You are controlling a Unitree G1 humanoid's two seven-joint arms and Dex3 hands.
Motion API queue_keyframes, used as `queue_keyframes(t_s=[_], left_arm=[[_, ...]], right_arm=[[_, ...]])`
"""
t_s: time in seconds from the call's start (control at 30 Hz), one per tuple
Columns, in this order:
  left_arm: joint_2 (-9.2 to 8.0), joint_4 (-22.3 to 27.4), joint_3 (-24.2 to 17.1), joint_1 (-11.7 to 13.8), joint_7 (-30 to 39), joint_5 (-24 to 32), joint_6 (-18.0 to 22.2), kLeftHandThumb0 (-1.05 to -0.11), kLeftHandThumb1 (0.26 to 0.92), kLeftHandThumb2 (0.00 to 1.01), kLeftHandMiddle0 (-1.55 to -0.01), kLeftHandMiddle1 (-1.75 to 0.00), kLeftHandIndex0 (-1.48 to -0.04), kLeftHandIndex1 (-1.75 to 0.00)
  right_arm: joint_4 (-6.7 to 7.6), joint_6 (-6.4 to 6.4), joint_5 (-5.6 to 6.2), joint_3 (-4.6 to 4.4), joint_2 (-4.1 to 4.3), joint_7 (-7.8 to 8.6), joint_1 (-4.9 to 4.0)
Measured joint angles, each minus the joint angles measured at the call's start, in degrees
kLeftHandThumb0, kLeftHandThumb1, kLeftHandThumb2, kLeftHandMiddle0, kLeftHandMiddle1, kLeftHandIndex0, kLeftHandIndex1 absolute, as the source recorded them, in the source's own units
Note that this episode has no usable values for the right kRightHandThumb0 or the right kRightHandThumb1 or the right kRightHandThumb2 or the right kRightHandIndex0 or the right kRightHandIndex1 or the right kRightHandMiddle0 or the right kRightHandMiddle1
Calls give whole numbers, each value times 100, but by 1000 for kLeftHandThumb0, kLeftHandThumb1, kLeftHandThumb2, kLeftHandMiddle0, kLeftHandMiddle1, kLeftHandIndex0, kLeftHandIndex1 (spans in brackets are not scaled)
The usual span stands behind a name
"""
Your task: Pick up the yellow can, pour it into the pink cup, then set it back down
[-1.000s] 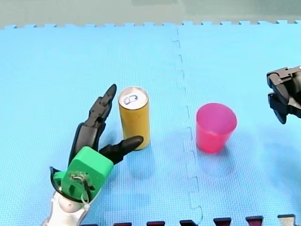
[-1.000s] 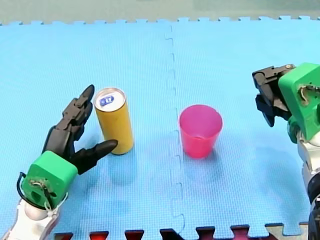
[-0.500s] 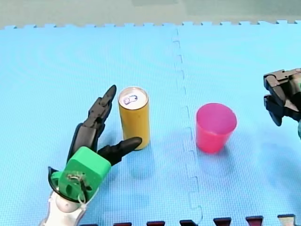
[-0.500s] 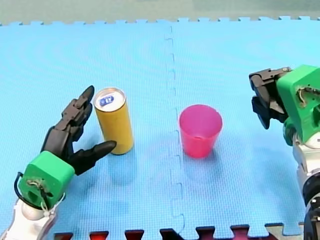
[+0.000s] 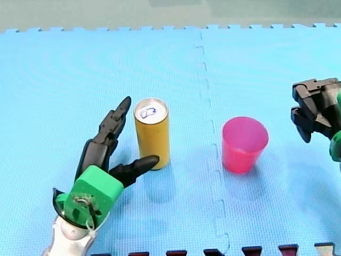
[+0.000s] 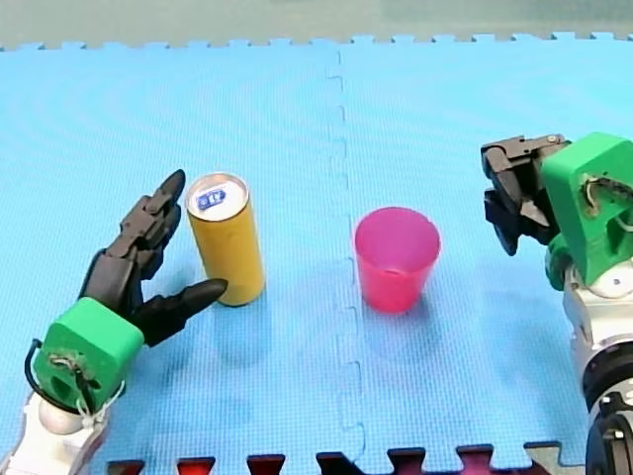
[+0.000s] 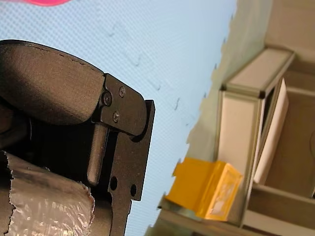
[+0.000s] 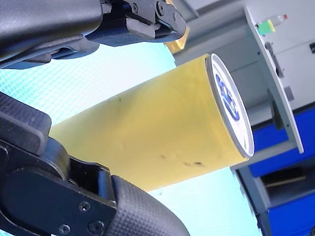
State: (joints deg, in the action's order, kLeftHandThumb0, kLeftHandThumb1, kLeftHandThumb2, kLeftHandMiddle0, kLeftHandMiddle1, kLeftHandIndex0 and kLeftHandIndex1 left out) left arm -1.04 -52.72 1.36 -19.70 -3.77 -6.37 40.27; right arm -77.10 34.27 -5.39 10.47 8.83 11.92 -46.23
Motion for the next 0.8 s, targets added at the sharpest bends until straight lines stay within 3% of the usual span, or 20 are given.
queue_keyframes(t_s=[0.53,0.8], left_arm=[[67,-27,-132,15,129,193,85,-1048,824,5,-204,0,-221,0],[-108,278,-204,217,151,206,103,-1048,840,10,-195,0,-211,0]], right_arm=[[2,36,1,13,-47,-11,-8],[0,35,4,28,-46,7,-16]])
